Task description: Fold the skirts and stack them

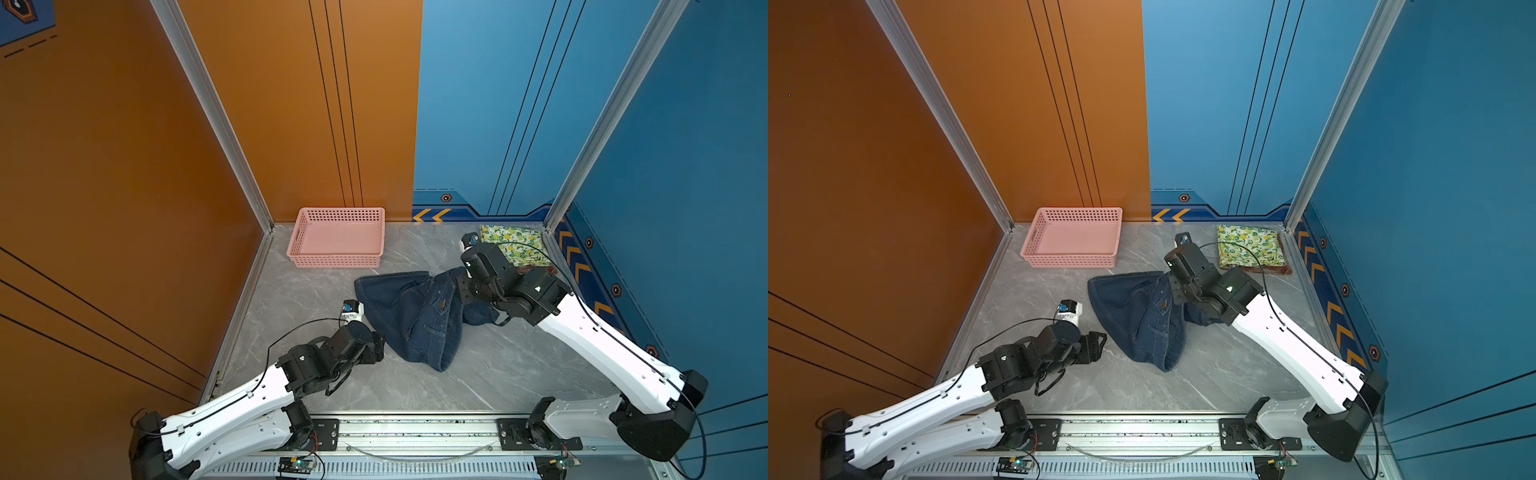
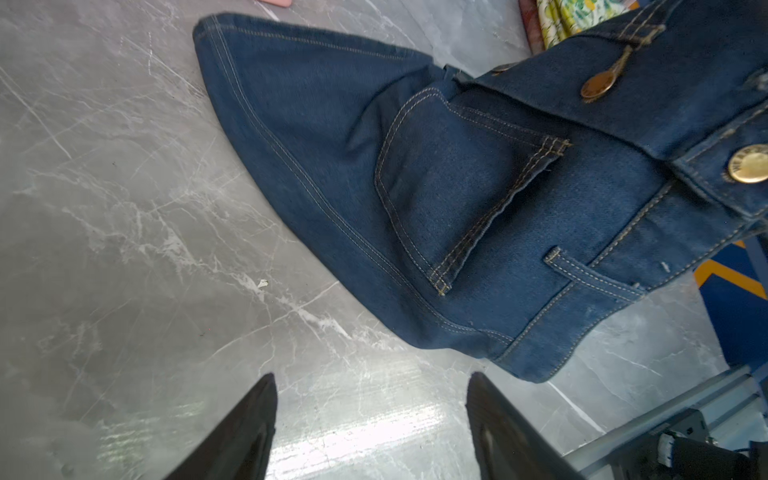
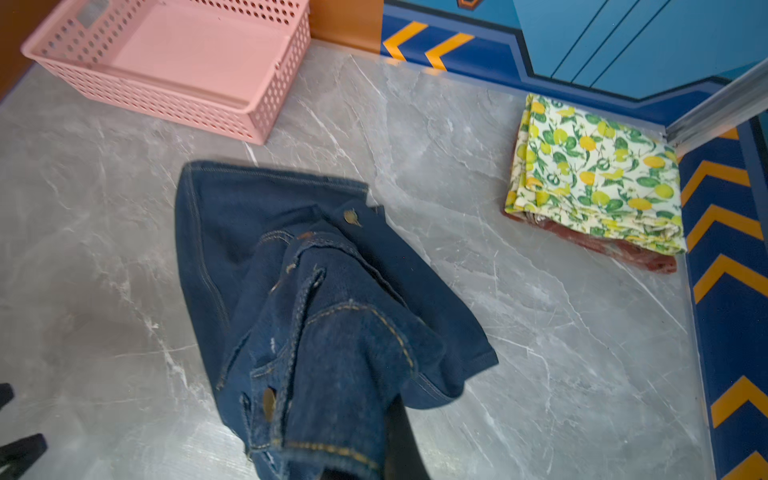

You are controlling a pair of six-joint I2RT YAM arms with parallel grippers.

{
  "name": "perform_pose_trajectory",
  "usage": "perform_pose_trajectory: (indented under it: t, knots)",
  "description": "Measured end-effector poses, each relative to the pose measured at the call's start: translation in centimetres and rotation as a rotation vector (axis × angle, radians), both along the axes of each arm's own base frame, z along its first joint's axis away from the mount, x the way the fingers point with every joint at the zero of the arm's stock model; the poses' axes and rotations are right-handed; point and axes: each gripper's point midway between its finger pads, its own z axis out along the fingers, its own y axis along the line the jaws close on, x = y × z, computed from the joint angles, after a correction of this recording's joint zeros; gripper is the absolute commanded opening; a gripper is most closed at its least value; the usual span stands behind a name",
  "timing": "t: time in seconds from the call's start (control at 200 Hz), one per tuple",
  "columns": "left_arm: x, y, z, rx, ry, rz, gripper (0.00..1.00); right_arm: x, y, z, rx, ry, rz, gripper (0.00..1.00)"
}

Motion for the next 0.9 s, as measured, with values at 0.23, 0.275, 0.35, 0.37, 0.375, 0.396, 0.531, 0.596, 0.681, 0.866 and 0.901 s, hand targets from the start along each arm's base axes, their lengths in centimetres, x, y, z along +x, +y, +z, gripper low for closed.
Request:
perform_pose_trajectory:
  t: [0.23,0.275,0.35,0.37,0.375,0.396,0.531,0.596,0.681,0.866,0.901]
  knots:
    - [-1.7,-4.1,-2.5,0.059,0.02,-0.142,0.74,-5.5,-6.4,-11.7,-0.079,0.218,-0.095,0.0]
    - [-2.3,-5.1,-3.4,0.088,0.025,-0.185,0.74,-6.5,-7.0,-13.2,-0.081,0.25,-0.104,0.01]
    - [-3.4,-6.6,-5.1,0.158,0.04,-0.258,0.74,-7.3,-7.2,-13.9,-0.071,0.265,-0.105,0.12]
    - [-3.6,-6.9,-5.6,0.177,0.046,-0.274,0.74,-7.2,-7.1,-13.9,-0.063,0.262,-0.107,0.13]
    - [-3.7,-7.0,-5.7,0.185,0.047,-0.281,0.74,-7.2,-7.0,-13.8,-0.06,0.261,-0.108,0.13]
    - [-3.9,-7.4,-6.1,0.201,0.051,-0.298,0.74,-7.1,-6.9,-13.7,-0.05,0.256,-0.104,0.14]
    - [-5.3,-10.1,-8.0,0.283,0.069,-0.389,0.74,-6.6,-6.2,-13.5,0.013,0.245,-0.117,0.29]
    - [-5.7,-11.2,-8.3,0.296,0.07,-0.414,0.74,-6.5,-6.2,-13.8,0.029,0.248,-0.126,0.36]
    - [-6.0,-12.7,-8.5,0.304,0.07,-0.438,0.75,-6.6,-6.3,-14.3,0.047,0.258,-0.14,0.41]
    - [-6.4,-15.5,-8.9,0.323,0.074,-0.49,0.7,-6.3,-6.7,-13.9,0.079,0.243,-0.163,0.43]
    - [-6.5,-15.9,-9.1,0.33,0.077,-0.5,0.68,-6.3,-6.7,-13.8,0.087,0.239,-0.167,0.43]
